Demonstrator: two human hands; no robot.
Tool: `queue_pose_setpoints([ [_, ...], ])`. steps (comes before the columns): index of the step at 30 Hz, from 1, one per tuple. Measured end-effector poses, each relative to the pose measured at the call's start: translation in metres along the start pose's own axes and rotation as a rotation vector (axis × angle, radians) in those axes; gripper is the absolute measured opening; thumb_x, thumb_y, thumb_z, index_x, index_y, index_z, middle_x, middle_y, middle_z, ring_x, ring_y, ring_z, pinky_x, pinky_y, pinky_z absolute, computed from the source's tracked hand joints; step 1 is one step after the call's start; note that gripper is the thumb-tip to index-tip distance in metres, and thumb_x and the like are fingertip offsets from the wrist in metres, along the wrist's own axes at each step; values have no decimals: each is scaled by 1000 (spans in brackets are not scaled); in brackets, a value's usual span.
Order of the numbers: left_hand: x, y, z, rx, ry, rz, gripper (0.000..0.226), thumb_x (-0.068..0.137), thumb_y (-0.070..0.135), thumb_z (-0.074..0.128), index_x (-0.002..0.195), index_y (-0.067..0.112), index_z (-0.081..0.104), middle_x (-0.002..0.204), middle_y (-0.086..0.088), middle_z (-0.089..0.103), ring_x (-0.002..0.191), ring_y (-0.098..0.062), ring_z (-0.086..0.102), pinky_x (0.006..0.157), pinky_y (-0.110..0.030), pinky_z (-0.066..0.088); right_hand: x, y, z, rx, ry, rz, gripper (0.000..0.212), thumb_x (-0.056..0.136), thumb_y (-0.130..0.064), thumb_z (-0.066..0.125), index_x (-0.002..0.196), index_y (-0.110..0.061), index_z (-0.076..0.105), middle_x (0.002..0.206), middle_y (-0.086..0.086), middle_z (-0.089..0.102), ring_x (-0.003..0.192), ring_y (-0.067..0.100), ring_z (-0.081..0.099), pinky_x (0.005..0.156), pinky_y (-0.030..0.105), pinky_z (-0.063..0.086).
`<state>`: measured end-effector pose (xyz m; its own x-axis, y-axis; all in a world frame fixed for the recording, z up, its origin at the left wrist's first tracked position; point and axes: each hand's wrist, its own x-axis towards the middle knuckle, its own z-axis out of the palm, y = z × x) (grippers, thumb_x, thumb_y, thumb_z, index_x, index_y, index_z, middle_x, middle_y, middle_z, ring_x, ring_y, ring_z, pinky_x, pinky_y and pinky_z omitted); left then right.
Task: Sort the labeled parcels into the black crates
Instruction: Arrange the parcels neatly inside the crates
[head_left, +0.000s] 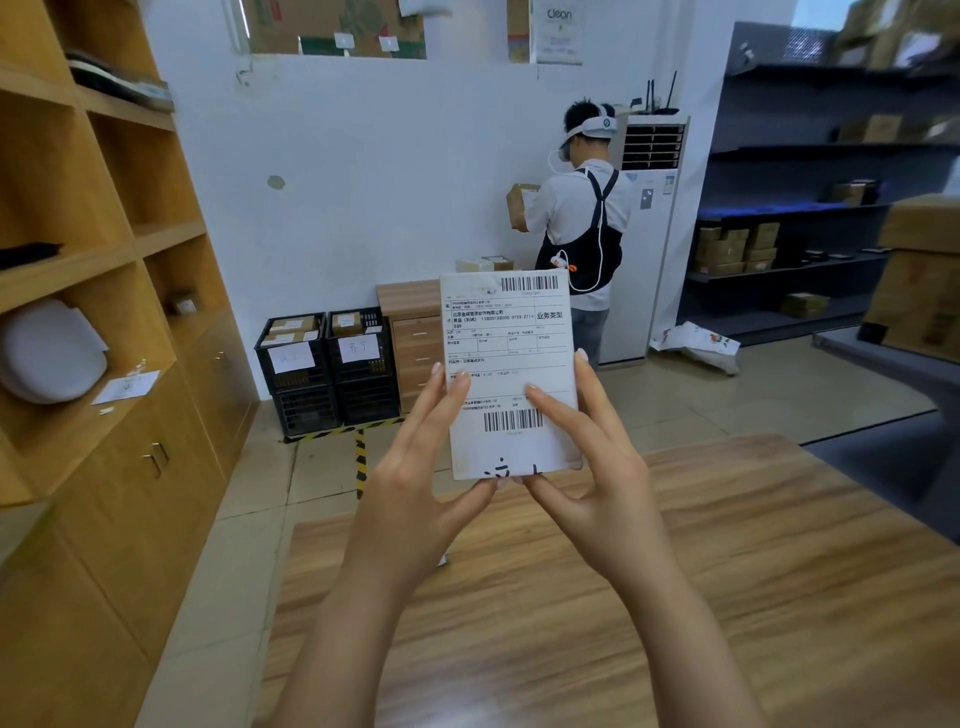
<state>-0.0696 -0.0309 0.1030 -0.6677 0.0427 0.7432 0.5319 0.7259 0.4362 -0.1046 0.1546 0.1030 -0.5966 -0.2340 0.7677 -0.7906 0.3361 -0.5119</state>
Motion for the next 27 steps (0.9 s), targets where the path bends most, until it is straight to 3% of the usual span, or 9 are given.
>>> queue_pose_setpoints([
  [8,-8,9,9,2,-12,-16,87,76,42,68,151,34,26,160,11,21,140,11,20,100,1,26,-11,3,-8,49,-14,25,74,75,6,76,137,-27,52,161,-2,18,148,7,16,106,8,27],
  [13,-16,16,21,-21,-37,-103,78,78,46,68,147,39,32,158,14,22,138,13,23,97,0,31,-20,16,-13,111,-90,111,72,81,-9,77,140,-37,46,157,-16,21,147,2,13,113,12,22],
  [17,-16,21,32,-74,-75,-279,79,75,46,74,142,48,34,156,19,24,138,14,21,109,-22,35,-20,38,-22,194,-184,176,68,84,-26,75,141,-42,42,157,-7,31,146,-1,13,116,27,23],
  [22,-15,41,59,-74,-56,-471,76,70,54,72,140,43,45,151,13,39,138,6,31,112,-28,36,-19,74,-41,207,-319,193,56,86,-49,65,137,-46,44,152,-9,40,146,-1,16,116,37,26],
  [26,-18,69,84,-41,-17,-531,69,71,51,72,135,43,48,136,28,43,122,24,36,99,-6,36,-22,95,-63,226,-393,193,47,86,-49,66,130,-45,51,152,-5,41,144,-4,16,116,34,27],
  [27,-20,76,90,-39,2,-542,67,71,49,73,133,44,48,135,28,44,122,22,38,97,-5,37,-23,99,-69,234,-409,180,48,86,-46,68,131,-44,52,152,-5,40,145,-4,16,116,34,28],
])
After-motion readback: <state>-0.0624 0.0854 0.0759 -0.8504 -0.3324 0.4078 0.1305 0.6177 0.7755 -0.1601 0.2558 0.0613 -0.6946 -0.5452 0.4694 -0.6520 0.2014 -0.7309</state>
